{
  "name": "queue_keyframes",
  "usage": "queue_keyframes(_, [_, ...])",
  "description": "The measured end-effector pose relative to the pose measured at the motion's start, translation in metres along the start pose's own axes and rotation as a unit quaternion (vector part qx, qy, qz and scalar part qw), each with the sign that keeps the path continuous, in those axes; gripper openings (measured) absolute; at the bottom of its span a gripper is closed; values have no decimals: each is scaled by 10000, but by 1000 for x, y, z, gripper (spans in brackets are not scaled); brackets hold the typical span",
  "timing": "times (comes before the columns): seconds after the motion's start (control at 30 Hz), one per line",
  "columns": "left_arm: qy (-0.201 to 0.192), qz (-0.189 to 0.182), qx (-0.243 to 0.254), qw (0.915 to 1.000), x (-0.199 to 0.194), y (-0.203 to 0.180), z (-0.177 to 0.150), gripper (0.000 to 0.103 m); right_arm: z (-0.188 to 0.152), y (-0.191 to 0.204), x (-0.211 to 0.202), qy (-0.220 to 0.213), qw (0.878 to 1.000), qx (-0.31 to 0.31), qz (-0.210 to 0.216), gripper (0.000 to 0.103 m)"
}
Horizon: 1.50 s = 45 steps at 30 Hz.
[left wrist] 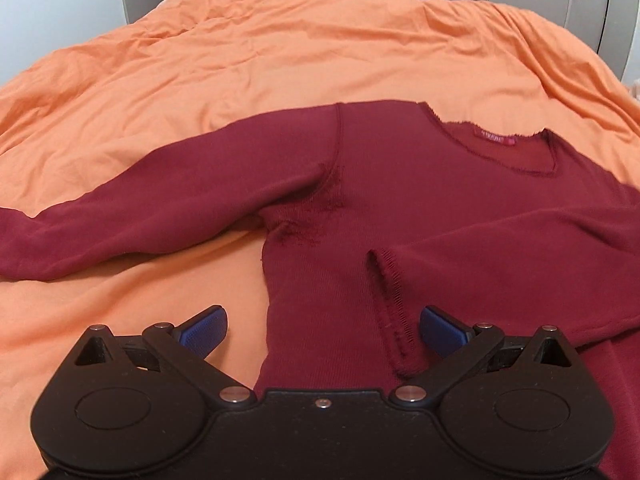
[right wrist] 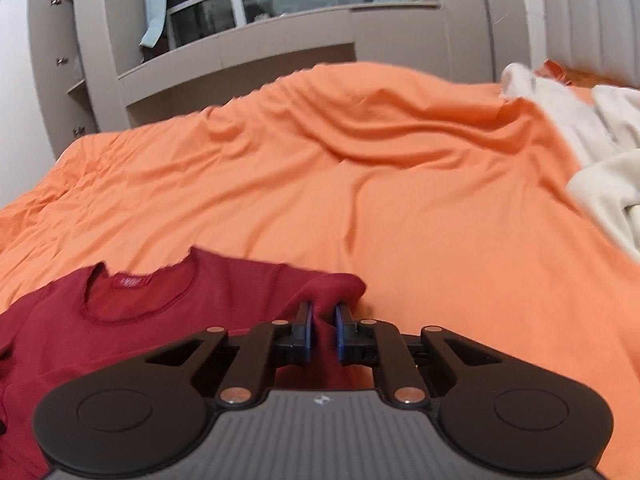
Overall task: Fold small clothes
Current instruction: 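Press the folded sleeve flat with the right tool, then open it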
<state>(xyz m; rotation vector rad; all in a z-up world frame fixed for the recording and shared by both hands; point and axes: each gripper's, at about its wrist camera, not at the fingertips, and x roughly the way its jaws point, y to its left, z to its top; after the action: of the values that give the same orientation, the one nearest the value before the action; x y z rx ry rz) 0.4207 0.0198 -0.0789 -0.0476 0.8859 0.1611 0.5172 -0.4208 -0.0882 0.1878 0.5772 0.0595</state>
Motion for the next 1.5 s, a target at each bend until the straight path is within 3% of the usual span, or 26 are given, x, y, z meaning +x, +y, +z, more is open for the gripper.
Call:
queue_keyframes(0.07, [53,13,38,10000,4,-1,0,102,0,-2,7,187,9998,20,-1,14])
queue_keyframes(0.13, [105,21,96,9999,9,-4,-1,102,-3,-3,10,341,9994,-27,-19,21])
queue_keyframes(0.2, [148,26,126,9998,13,-5,-1,102,-4,-4,2,299,9995,-58,-9,38])
queue_keyframes(0.4, [163,8,82,9998,15,-5,-2,102,-16,-1,-48,175,9948,-998,-129,63])
queue_keyframes(0.63, [153,24,85,9998,15,-6,-3,103,-61,18,-78,401,9767,-2086,-300,65])
queue_keyframes(0.73, [135,46,102,9998,16,-7,-4,103,-75,23,-65,470,9775,-2030,-327,56])
queue_keyframes(0.83, [121,53,109,9999,16,-7,-4,103,-79,30,-53,296,9758,-2095,-557,41])
queue_keyframes(0.93, [124,59,122,9998,17,-7,-5,103,-80,28,-55,6,9776,-2067,-401,15])
queue_keyframes(1.0, [117,76,144,9998,17,-8,-5,103,-80,28,-59,-39,9772,-2088,-386,9])
queue_keyframes(1.13, [97,107,182,9997,15,-10,-5,103,-70,22,-70,148,9843,-1714,-403,7])
queue_keyframes(1.37, [92,108,191,9997,15,-10,-5,103,-83,27,-65,605,9813,-1723,-614,6])
queue_keyframes(1.5, [106,99,186,9997,16,-10,-5,103,-86,30,-66,579,9808,-1746,-653,7])
